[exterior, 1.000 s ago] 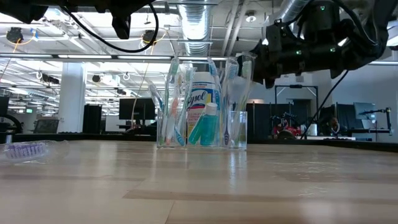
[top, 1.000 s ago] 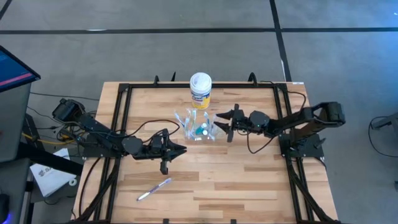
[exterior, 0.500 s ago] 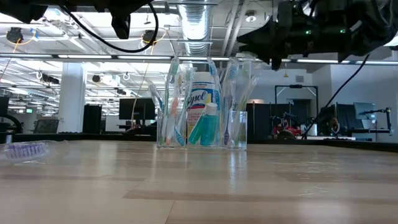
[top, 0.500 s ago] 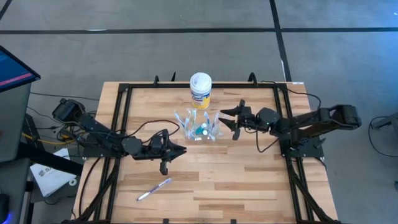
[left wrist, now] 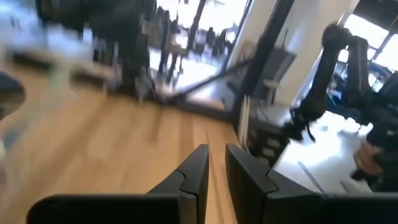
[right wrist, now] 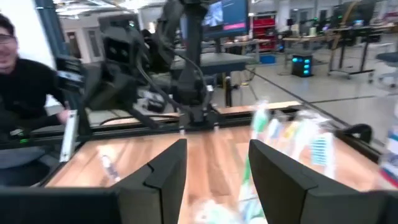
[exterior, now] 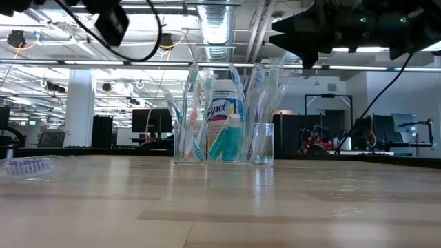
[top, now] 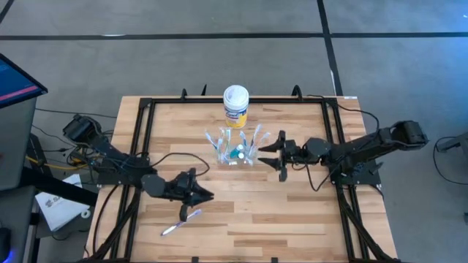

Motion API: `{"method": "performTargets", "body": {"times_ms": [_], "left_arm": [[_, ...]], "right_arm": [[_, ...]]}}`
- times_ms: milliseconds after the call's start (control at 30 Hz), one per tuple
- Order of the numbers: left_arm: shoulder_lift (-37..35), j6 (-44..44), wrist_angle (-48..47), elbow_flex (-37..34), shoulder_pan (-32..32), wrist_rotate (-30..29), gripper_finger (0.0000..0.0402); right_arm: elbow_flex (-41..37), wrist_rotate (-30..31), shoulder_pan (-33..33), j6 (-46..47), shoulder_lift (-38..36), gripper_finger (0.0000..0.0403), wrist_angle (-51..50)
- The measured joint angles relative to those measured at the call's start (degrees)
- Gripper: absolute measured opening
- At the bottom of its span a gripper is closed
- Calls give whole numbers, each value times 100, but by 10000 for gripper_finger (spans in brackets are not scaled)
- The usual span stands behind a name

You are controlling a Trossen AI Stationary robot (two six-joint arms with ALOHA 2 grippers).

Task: Pick & Place toothbrushing station
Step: Put the purple toothbrush into the transparent organizer

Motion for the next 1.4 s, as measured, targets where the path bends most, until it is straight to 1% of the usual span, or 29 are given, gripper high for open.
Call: {"method": "performTargets", "body": {"times_ms": [233,433,533,667,733,833,900,967,1067,1200,1400], "left_arm": [[0,-1640,-1388,0,-322,-4,49],[32,-2575,-1633,40,-622,7,49],[186,-2925,-1984,304,-706,189,49],[507,-3227,-2605,881,-728,487,49],[616,-3471,-3157,1192,-728,703,48],[706,-4107,-4188,1574,-790,996,36],[719,-4536,-4678,1740,-857,1139,23],[717,-4816,-4961,1830,-900,1272,9],[717,-5226,-5294,1848,-900,1676,2],[723,-5536,-5938,1847,-884,2055,7],[726,-5553,-6215,1847,-784,2146,29]], "right_arm": [[0,28,526,0,4,153,-54],[2,45,821,-1,4,138,-237],[2,45,905,-2,4,133,-271],[2,47,966,-2,4,133,-268],[2,47,1001,0,4,134,-271],[4,47,1066,0,4,133,-339],[4,47,1098,0,4,132,-391],[4,47,1098,2,4,130,-433],[4,47,1087,2,4,128,-435],[4,50,1085,7,4,128,-435],[4,50,1085,7,4,126,-433]]}}
